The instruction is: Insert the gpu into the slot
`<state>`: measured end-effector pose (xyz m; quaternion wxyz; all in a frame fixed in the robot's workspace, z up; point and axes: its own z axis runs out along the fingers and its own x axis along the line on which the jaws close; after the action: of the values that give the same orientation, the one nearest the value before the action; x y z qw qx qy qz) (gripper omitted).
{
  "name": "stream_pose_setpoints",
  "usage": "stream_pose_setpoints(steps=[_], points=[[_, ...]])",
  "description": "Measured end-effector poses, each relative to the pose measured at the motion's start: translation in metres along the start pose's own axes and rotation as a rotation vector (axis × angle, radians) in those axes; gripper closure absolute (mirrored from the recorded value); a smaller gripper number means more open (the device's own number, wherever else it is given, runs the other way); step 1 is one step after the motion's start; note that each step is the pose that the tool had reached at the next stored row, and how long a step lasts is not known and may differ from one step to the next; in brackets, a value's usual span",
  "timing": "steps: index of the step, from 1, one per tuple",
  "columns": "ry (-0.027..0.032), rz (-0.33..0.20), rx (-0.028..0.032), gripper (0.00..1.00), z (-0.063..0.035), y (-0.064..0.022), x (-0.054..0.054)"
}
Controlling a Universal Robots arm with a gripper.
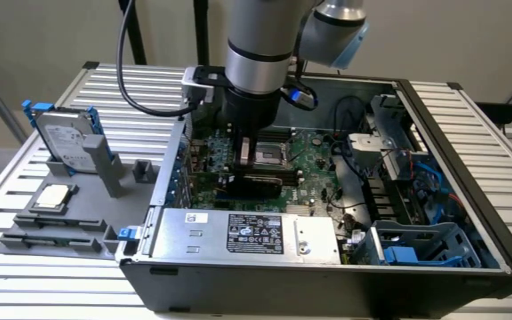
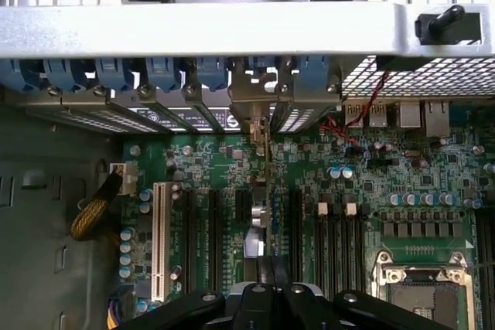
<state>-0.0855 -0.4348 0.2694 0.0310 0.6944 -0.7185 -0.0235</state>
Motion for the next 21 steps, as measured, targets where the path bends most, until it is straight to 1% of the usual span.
stream_pose_setpoints(steps=[1,5,7,8,9,10,13,15,16,18,19,21], points=[[-0.001,0.0,0.0004,0.89,0.0014,0.0001,0.0],[0.0029,0.0,0.0003,0.89,0.0037,0.0002,0.0],[0.002,0.0,0.0008,0.89,0.0035,0.0002,0.0],[0.0001,0.0,0.0014,0.89,0.0019,0.0004,0.0],[-0.0001,0.0,0.0014,0.89,-0.0007,0.0006,0.0],[0.0018,0.001,0.0003,0.89,-0.0042,0.0009,0.0],[0.0024,0.0,-0.0009,0.89,-0.0119,0.0018,0.0],[0.0026,0.0,-0.0032,0.89,-0.0136,0.0036,0.0],[0.0027,0.0,-0.0063,0.89,-0.0135,0.005,0.0],[0.0056,0.0,-0.0159,0.89,-0.0134,0.0085,0.0],[0.0073,0.0,-0.0217,0.89,-0.0133,0.0101,0.0],[0.0111,0.0,-0.0358,0.89,-0.0131,0.0134,0.0]])
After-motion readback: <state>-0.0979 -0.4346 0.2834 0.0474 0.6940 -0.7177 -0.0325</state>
